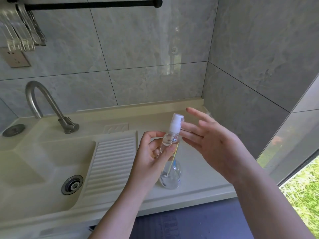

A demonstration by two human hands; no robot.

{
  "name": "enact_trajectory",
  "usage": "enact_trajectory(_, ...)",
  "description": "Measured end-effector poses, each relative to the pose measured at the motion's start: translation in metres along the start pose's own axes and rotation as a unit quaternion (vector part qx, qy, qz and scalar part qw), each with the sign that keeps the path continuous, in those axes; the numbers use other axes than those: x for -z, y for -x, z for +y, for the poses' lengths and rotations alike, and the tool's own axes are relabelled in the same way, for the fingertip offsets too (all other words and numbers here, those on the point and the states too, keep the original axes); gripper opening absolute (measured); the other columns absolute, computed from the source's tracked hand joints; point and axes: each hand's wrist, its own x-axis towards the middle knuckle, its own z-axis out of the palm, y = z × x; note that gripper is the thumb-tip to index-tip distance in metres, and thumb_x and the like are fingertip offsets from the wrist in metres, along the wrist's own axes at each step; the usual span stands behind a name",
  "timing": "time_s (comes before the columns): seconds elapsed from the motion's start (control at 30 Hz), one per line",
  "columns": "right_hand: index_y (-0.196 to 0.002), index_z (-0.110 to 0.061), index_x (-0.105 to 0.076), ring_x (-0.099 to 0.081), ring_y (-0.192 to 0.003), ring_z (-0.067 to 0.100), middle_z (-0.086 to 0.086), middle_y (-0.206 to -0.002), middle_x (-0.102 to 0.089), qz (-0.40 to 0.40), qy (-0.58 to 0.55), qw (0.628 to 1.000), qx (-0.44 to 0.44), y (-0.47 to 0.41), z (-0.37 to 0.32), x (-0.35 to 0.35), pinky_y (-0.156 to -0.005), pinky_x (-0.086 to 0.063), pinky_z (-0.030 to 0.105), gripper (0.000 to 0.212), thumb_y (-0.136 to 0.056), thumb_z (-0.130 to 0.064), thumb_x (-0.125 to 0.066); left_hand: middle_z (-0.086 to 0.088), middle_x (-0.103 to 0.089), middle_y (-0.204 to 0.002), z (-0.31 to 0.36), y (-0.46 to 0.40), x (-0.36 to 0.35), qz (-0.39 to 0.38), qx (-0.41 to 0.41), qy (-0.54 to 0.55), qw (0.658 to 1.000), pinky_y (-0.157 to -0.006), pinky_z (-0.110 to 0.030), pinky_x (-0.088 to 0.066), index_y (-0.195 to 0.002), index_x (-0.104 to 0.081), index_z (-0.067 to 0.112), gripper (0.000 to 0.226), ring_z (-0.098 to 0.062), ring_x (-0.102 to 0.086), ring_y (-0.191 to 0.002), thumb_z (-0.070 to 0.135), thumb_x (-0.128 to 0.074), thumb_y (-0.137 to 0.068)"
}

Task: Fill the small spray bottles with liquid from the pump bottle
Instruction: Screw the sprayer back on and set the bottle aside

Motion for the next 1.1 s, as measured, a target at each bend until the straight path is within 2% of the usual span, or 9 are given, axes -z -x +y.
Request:
enact_trajectory(0.17,-0.123,-0.026,-0.067,-0.068,-0.102,0.009,-0.002,-0.102,-0.073,0.083,0.132,0.986,0.054,0.002,0.009,-0.003,-0.099,-0.047,0.03,0.043,-0.081,-0.018,-0.074,-0.007,-0.074,-0.106,-0.002,0.001,0.0,-0.031,0.006,-0.035,0.999,-0.083,-0.031,-0.056,-0.113,-0.05,0.011,0.037,-0.025,-0.071,-0.096,0.021,-0.073,-0.086)
enact_trajectory(0.27,-0.107,-0.013,-0.074,-0.063,-0.084,0.011,0.005,-0.085,-0.064,0.077,0.161,0.982,0.057,-0.001,0.013,-0.002,-0.088,-0.049,0.025,0.026,-0.081,-0.017,-0.077,-0.005,-0.074,-0.105,-0.004,0.003,-0.002,-0.046,0.007,-0.049,0.998,-0.084,-0.032,-0.055,-0.112,-0.05,0.013,0.038,-0.02,-0.07,-0.095,0.023,-0.076,-0.085)
enact_trajectory(0.47,-0.087,-0.012,-0.063,-0.064,-0.08,0.018,0.011,-0.084,-0.068,0.112,0.209,0.969,0.065,-0.002,0.015,0.0,-0.077,-0.05,0.029,0.042,-0.062,-0.037,-0.086,0.0,-0.073,-0.107,-0.007,0.006,-0.003,-0.055,-0.019,-0.113,0.992,-0.092,-0.052,-0.051,-0.112,-0.049,0.018,0.043,-0.02,-0.068,-0.1,0.035,-0.074,-0.082)
enact_trajectory(0.63,-0.117,-0.017,-0.068,-0.069,-0.105,0.017,0.004,-0.106,-0.076,0.024,0.204,0.977,0.051,0.002,0.005,0.008,-0.092,-0.05,0.027,0.035,-0.083,-0.017,-0.073,-0.002,-0.072,-0.11,-0.007,0.005,-0.003,-0.061,-0.003,-0.097,0.993,-0.094,-0.059,-0.05,-0.113,-0.05,0.023,0.042,-0.023,-0.068,-0.104,0.043,-0.072,-0.082)
enact_trajectory(0.8,-0.139,-0.02,-0.052,-0.068,-0.109,0.018,0.004,-0.112,-0.074,-0.052,0.227,0.971,0.057,0.007,-0.008,0.014,-0.087,-0.051,0.025,0.05,-0.096,0.004,-0.055,-0.005,-0.072,-0.116,0.0,0.007,-0.004,-0.104,0.036,-0.051,0.993,-0.097,-0.049,-0.052,-0.118,-0.048,0.014,0.036,-0.028,-0.069,-0.106,0.029,-0.068,-0.092)
enact_trajectory(0.87,-0.129,-0.021,-0.063,-0.068,-0.092,0.01,-0.003,-0.093,-0.073,-0.026,0.26,0.963,0.063,0.006,-0.011,0.012,-0.084,-0.052,0.026,0.04,-0.092,-0.006,-0.066,-0.004,-0.072,-0.113,0.001,0.008,-0.003,-0.096,0.022,-0.068,0.993,-0.095,-0.048,-0.054,-0.116,-0.05,0.017,0.035,-0.027,-0.069,-0.104,0.031,-0.07,-0.091)
enact_trajectory(0.93,-0.105,-0.018,-0.072,-0.063,-0.078,0.02,0.012,-0.083,-0.066,0.023,0.285,0.956,0.072,0.005,-0.009,0.01,-0.081,-0.052,0.042,0.027,-0.081,-0.028,-0.081,0.001,-0.073,-0.108,0.003,0.009,-0.005,-0.079,-0.013,-0.115,0.99,-0.093,-0.047,-0.053,-0.112,-0.052,0.022,0.037,-0.022,-0.069,-0.101,0.035,-0.073,-0.085)
enact_trajectory(0.97,-0.093,-0.015,-0.07,-0.059,-0.072,0.026,0.017,-0.082,-0.065,0.052,0.3,0.95,0.076,0.004,-0.006,0.008,-0.074,-0.05,0.047,0.034,-0.075,-0.04,-0.085,0.004,-0.073,-0.105,0.005,0.009,-0.006,-0.066,-0.028,-0.133,0.989,-0.093,-0.043,-0.053,-0.11,-0.054,0.023,0.036,-0.019,-0.069,-0.1,0.032,-0.076,-0.083)
enact_trajectory(1.1,-0.071,-0.008,-0.054,-0.048,-0.055,0.02,0.011,-0.067,-0.064,0.145,0.383,0.909,0.077,0.004,-0.003,0.002,-0.057,-0.039,0.033,0.058,-0.064,-0.058,-0.083,0.014,-0.073,-0.1,0.009,0.012,-0.006,-0.032,-0.074,-0.193,0.978,-0.088,-0.016,-0.048,-0.102,-0.055,0.023,0.038,-0.005,-0.068,-0.1,0.018,-0.083,-0.078)
